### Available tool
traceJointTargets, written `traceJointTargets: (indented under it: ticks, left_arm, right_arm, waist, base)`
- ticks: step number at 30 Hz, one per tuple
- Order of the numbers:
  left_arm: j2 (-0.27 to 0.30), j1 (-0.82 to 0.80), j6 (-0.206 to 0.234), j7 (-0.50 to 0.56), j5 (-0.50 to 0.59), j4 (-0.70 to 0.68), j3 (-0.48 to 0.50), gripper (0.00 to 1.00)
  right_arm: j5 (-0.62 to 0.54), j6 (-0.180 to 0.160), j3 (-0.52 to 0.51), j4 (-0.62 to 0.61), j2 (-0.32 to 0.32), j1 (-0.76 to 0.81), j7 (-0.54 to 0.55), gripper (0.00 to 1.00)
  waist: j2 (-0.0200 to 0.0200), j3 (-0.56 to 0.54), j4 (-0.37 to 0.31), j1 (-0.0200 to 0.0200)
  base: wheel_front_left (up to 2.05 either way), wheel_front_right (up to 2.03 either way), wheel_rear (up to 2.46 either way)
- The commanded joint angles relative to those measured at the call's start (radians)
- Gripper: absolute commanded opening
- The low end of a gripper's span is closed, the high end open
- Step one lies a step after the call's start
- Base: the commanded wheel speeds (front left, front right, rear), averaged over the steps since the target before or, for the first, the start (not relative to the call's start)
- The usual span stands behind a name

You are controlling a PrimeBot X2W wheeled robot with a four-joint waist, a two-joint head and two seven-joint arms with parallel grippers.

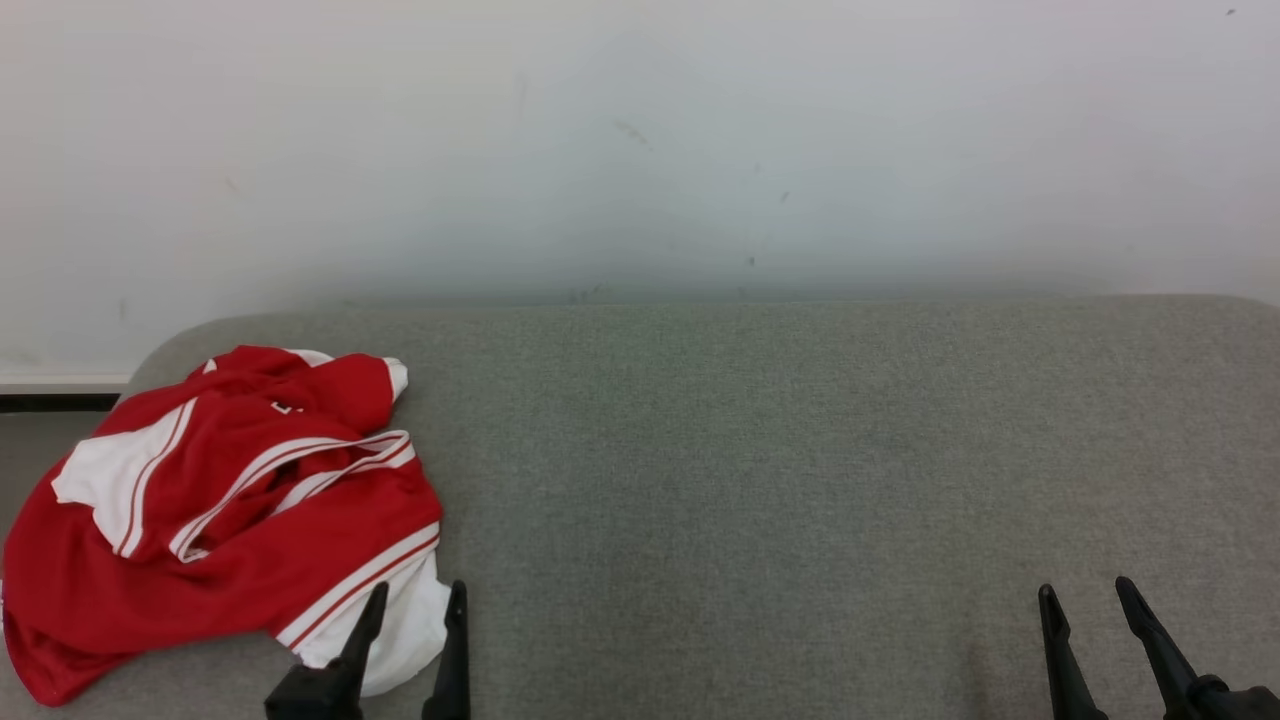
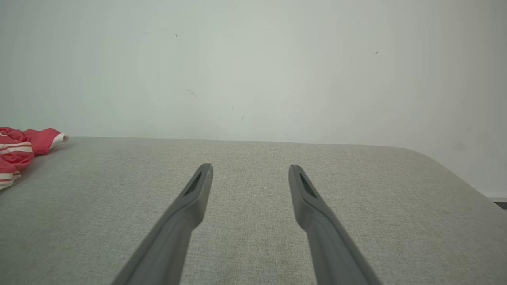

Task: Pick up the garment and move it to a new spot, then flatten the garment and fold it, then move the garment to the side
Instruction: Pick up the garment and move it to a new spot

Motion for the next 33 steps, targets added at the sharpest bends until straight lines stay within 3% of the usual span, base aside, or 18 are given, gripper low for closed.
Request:
traceJointTargets:
  ticks: [1,15,33]
  left_arm:
    - [0.003,0.006,-0.001,-0.007,0.022,0.003,0.001,1.0]
    - [0.0,0.006,-0.007,-0.013,0.031,0.014,-0.004,1.0]
    - [0.0,0.049,-0.006,-0.013,0.032,0.032,0.001,1.0]
  right_arm:
    - [-0.024,-0.002,0.0,0.002,-0.007,0.011,-0.01,1.0]
    - [-0.027,-0.002,0.015,0.006,-0.008,0.016,-0.015,1.0]
    - [-0.011,-0.002,0.082,0.033,-0.002,0.013,-0.015,1.0]
  waist:
    - [0.0,0.0,0.0,0.0]
    - [0.0,-0.009,0.027,0.0]
    - [0.0,-0.035,0.254,0.0]
  base:
    - [0.0,0.0,0.0]
    - [0.0,0.0,0.0]
    - [0.0,0.0,0.0]
